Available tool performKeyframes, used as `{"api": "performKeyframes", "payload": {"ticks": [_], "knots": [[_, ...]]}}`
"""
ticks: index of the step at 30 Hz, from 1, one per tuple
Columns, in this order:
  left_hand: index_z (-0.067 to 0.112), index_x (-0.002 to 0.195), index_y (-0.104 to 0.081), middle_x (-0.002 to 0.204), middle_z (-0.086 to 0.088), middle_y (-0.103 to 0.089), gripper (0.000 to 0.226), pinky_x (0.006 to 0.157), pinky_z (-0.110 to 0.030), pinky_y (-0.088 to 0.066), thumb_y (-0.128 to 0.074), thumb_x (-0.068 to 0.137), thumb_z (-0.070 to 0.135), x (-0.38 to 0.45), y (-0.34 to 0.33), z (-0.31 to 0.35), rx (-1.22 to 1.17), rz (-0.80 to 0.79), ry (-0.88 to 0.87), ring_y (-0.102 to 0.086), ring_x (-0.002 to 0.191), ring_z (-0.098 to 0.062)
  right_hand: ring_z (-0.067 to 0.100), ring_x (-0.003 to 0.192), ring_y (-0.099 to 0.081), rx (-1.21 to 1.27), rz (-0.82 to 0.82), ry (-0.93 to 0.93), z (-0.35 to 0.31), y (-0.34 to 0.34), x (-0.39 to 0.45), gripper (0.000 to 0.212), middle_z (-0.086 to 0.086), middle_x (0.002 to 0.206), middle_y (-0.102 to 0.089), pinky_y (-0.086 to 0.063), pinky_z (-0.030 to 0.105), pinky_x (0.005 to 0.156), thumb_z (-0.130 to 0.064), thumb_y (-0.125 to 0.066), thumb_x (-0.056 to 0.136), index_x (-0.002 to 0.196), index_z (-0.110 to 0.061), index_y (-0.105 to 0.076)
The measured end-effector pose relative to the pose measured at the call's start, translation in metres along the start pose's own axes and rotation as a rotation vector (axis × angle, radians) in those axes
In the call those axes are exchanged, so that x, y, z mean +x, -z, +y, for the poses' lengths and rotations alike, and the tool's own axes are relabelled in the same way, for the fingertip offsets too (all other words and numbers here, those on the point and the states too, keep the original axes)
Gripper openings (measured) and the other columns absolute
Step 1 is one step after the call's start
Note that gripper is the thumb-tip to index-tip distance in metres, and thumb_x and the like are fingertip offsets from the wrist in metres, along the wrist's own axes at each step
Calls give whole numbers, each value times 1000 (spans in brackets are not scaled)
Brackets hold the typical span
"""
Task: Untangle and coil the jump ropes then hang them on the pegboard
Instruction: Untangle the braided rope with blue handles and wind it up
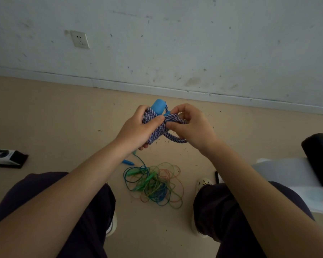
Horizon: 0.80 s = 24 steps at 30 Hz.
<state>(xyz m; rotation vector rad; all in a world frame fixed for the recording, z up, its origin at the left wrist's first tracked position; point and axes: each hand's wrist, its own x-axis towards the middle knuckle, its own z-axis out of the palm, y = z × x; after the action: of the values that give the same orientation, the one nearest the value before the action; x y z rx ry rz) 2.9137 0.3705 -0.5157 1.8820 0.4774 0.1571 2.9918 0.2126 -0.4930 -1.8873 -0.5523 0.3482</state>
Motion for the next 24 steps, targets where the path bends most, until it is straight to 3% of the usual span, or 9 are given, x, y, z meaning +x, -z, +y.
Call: {"api": "performKeyframes", "payload": {"ticks": [4, 8, 13, 20, 24], "knots": [[49, 99, -51, 73, 13, -70, 18, 38, -25, -46, -62, 88, 58, -1, 1, 2, -8, -20, -20, -63, 44, -15, 12, 56, -51, -47, 50, 18, 1, 2, 0, 20, 3, 72, -60, -44, 34, 56, -13, -74, 83, 99, -12, -63], [45, 107, -52, 80, 15, -70, 31, 41, -28, -50, -61, 83, 62, -3, -3, 5, 4, -29, -46, -69, 56, -24, 14, 47, -42, 89, 68, -15, 2, -2, -3, 11, 2, 60, -55, -33, 28, 47, -9, -66, 88, 92, -14, -57], [42, 112, -51, 75, 7, -71, 33, 39, -25, -46, -61, 86, 60, -2, -3, 3, 2, -24, -47, -63, 46, -17, 17, 38, -41, 217, 16, 9, 1, -1, -5, 13, 1, 54, -53, -32, 24, 39, -9, -65, 93, 93, -13, -53], [42, 115, -50, 82, 1, -70, 34, 38, -24, -45, -62, 88, 60, 4, 4, -3, 32, -25, -18, -60, 41, -13, 15, 47, -58, 64, -120, 6, 3, 2, 0, 17, 2, 68, -67, -44, 24, 47, -3, -58, 95, 104, -12, -47], [40, 114, -49, 77, 1, -70, 34, 37, -25, -44, -61, 89, 60, 3, 0, -4, 57, -40, -36, -60, 41, -14, 9, 42, -55, -173, -32, 63, 7, -1, 0, 15, 3, 63, -65, -45, 28, 42, -9, -58, 95, 98, -16, -45]]}}
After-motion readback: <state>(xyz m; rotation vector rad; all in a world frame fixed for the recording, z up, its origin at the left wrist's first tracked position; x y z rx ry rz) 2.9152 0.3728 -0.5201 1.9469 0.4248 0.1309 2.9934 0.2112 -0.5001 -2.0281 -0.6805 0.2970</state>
